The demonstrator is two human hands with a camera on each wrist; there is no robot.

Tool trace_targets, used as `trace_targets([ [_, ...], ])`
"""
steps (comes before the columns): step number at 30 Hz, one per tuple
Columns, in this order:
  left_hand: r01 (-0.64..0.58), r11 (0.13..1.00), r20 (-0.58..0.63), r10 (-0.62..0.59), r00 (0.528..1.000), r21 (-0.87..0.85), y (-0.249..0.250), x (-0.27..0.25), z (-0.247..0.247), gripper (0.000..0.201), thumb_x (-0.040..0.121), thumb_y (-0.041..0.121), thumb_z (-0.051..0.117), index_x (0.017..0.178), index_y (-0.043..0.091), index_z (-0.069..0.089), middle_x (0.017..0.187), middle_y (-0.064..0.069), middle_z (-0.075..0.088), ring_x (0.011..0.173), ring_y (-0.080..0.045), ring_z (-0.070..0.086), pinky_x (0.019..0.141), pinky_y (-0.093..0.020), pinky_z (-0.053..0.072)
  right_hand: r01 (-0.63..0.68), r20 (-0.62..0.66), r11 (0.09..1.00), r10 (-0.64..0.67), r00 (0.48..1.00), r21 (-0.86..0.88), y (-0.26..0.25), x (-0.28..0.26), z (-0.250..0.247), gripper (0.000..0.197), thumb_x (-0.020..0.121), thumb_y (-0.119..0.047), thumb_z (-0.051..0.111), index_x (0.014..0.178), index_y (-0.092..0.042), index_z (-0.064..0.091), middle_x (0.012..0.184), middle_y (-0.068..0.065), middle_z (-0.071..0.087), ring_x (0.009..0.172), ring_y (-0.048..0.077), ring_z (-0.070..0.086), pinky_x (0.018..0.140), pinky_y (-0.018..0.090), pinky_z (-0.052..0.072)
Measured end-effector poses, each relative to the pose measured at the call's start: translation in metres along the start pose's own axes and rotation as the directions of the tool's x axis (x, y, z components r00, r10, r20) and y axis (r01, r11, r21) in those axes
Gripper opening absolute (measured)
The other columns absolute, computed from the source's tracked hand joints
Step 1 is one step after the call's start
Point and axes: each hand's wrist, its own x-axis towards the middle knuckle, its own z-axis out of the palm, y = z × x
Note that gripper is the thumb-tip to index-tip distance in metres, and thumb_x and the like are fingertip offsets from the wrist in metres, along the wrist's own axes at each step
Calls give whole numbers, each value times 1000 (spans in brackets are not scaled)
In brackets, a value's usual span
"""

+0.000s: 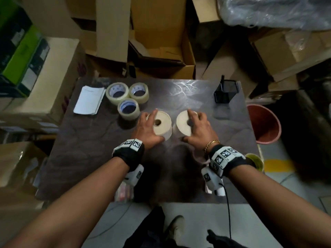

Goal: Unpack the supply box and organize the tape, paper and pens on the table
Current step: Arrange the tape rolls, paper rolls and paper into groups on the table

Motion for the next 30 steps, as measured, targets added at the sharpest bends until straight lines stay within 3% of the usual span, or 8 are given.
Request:
trace_targets([
  [7, -5, 997, 68, 0, 998, 81, 9, 120, 4, 114, 53, 48, 82, 147, 37, 18, 139, -4, 27, 130, -30, 38, 102, -42, 44, -116, -26, 993, 115, 993, -30, 24, 115, -18, 108, 60, -40, 82, 146, -36, 17, 141, 7, 29, 121, 40, 46, 93, 52, 50],
  [16, 9, 997, 64, -14, 998, 77, 17, 225, 20, 112, 59, 43, 84, 149, 31, 18, 143, -11, 26, 131, -36, 36, 105, -44, 41, -159, -38, 987, 158, 987, -13, 36, 223, -20, 112, 59, -41, 81, 149, -34, 14, 146, 10, 27, 127, 41, 42, 100, 54, 46],
  [19, 13, 997, 82, -19, 996, 73, 14, 241, 27, 112, 62, 42, 82, 150, 30, 15, 145, -12, 22, 133, -38, 34, 106, -44, 40, -169, -14, 986, 169, 985, 9, 36, 238, -12, 105, 65, -41, 80, 149, -32, 16, 150, 8, 22, 130, 39, 40, 103, 52, 44],
  [24, -29, 996, 128, 17, 992, 89, 10, 244, 35, 110, 72, 43, 76, 153, 29, 3, 154, -10, 9, 139, -38, 25, 109, -47, 35, -169, -5, 985, 169, 986, -26, 40, 236, 0, 75, 79, -46, 68, 142, -32, 29, 158, 0, 12, 137, 37, 33, 105, 53, 41],
  [30, -37, 995, 143, 23, 990, 95, 11, 249, 35, 108, 76, 42, 74, 153, 31, -2, 157, -7, 0, 143, -37, 18, 110, -52, 36, -161, -47, 985, 159, 986, -56, 45, 224, 3, 61, 78, -49, 70, 129, -36, 41, 154, 0, 19, 132, 34, 40, 98, 54, 47],
])
